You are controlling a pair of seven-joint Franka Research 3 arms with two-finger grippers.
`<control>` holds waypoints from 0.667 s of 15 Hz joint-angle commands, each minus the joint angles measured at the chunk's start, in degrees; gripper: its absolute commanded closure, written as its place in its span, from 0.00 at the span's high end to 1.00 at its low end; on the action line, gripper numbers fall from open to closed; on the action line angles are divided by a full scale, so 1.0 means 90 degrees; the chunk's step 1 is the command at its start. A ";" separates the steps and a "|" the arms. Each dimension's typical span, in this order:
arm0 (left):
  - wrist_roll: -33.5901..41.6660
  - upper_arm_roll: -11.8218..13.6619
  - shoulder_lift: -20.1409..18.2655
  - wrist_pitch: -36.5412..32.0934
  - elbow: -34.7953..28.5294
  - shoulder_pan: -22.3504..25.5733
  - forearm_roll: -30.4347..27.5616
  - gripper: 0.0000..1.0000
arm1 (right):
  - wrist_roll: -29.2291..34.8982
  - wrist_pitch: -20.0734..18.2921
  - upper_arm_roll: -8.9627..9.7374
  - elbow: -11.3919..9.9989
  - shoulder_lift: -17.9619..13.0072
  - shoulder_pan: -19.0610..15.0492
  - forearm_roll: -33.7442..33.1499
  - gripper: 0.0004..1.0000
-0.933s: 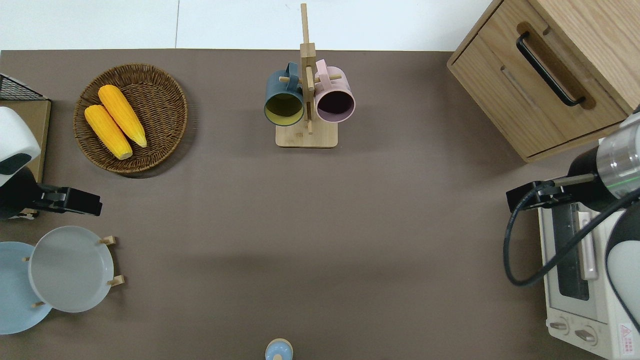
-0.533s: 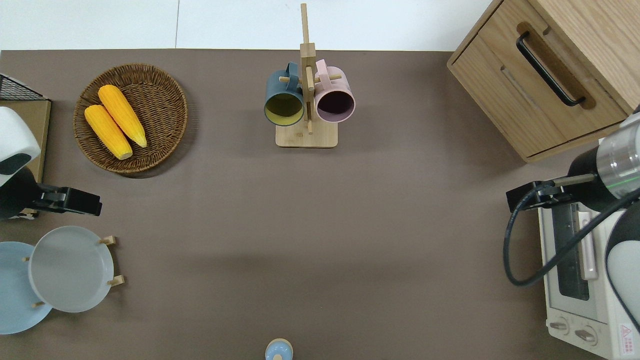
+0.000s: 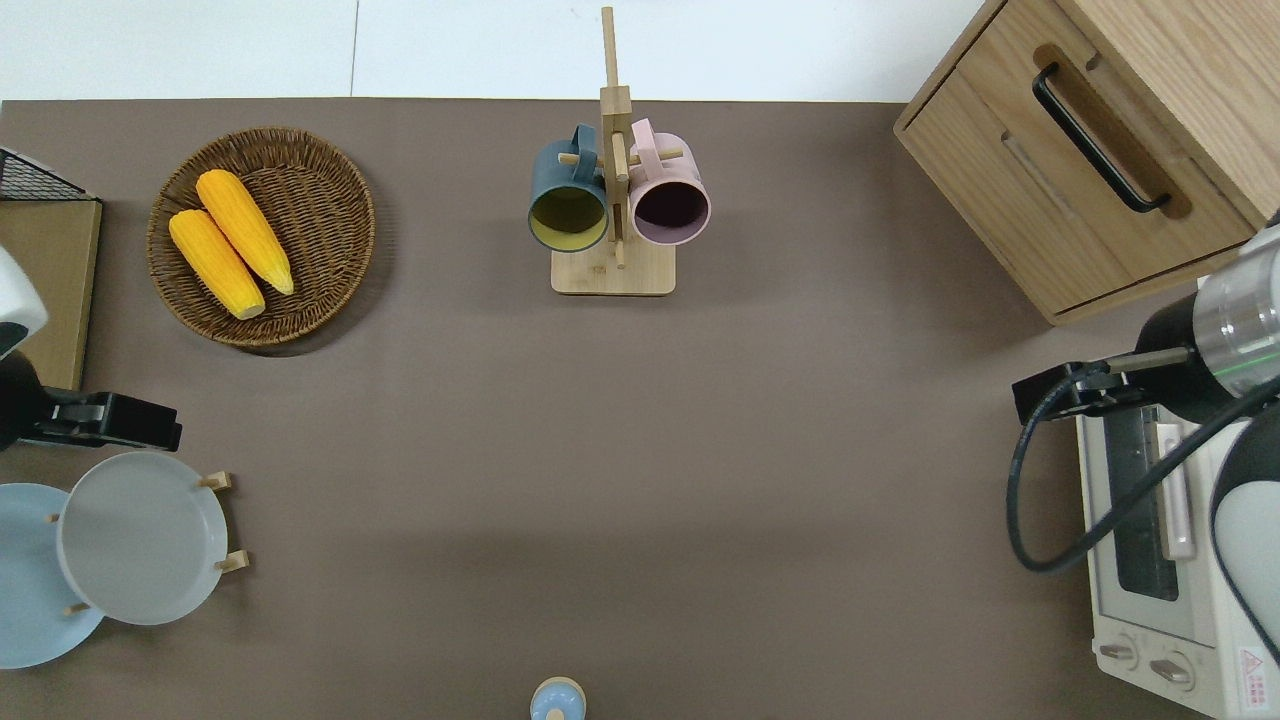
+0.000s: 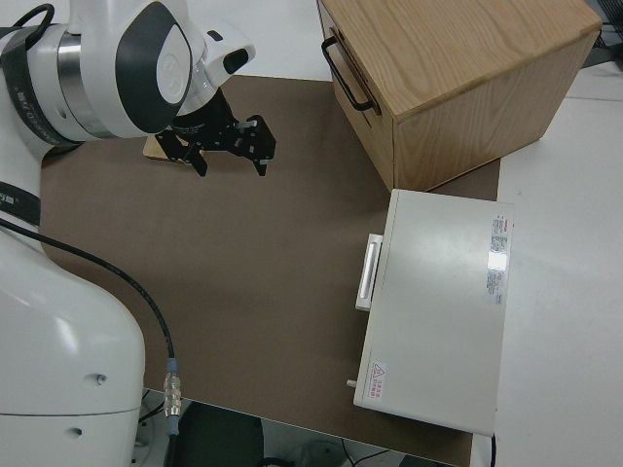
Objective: Pick gray plate from low plate rack and place it on table with left arm
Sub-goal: 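Move the left gripper down toward the gray plate in the low rack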
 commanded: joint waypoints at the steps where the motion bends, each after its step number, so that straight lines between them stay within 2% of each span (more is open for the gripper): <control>1: -0.0141 0.0051 -0.0370 -0.0089 -0.0349 -0.0013 0.0231 1.00 | 0.0075 -0.0087 0.0137 0.0051 -0.0013 -0.0161 -0.0041 0.98; 10: -0.0161 0.0081 -0.0809 0.0369 -0.1325 0.0416 0.0748 1.00 | 0.0075 -0.0077 0.0137 0.0042 -0.0013 -0.0161 -0.0041 0.98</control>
